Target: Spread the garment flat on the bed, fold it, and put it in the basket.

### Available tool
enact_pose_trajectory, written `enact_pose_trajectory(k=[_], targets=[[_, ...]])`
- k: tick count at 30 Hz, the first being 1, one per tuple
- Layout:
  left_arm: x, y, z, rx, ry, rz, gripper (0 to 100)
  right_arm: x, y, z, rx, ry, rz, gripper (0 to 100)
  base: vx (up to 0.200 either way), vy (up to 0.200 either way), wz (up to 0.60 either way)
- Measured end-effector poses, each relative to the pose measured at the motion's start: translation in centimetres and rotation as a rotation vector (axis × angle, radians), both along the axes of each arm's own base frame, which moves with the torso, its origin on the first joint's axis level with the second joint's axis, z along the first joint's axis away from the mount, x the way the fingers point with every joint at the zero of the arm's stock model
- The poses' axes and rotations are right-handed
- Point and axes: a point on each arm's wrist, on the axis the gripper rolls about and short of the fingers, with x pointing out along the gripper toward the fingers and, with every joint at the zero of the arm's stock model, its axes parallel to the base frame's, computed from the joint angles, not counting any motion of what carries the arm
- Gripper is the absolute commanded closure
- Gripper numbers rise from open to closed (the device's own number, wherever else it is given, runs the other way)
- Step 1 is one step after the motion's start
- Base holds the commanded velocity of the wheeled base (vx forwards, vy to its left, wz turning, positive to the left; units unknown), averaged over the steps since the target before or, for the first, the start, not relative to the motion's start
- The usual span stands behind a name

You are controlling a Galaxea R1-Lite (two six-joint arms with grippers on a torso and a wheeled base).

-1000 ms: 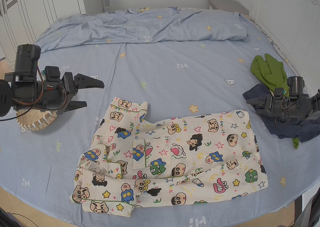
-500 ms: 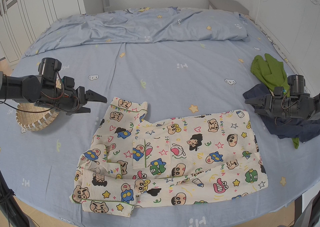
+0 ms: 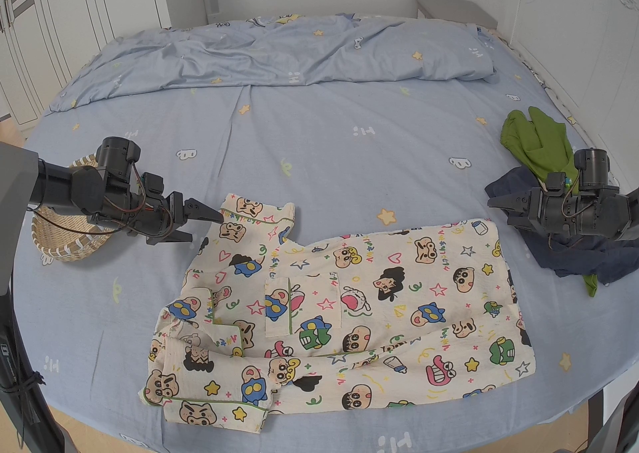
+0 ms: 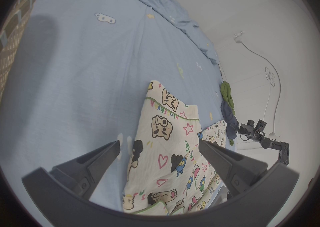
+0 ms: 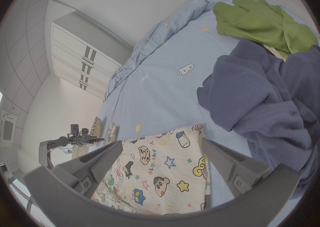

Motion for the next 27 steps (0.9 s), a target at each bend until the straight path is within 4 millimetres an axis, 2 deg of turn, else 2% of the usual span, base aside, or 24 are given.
enact_pose_trajectory(k=[14, 27], targets=[[0.0, -1.9, -0.8, 0.007, 0.023, -0.044, 0, 0.0, 0.1, -0.1, -0.002, 0.002, 0.001, 0, 0.0, 0.0, 0.0], [0.5, -2.0, -1.8, 0.01, 0.042, -0.044, 0, 0.0, 0.1, -0.2, -0.003, 0.004, 0.003, 0, 0.0, 0.0, 0.0]])
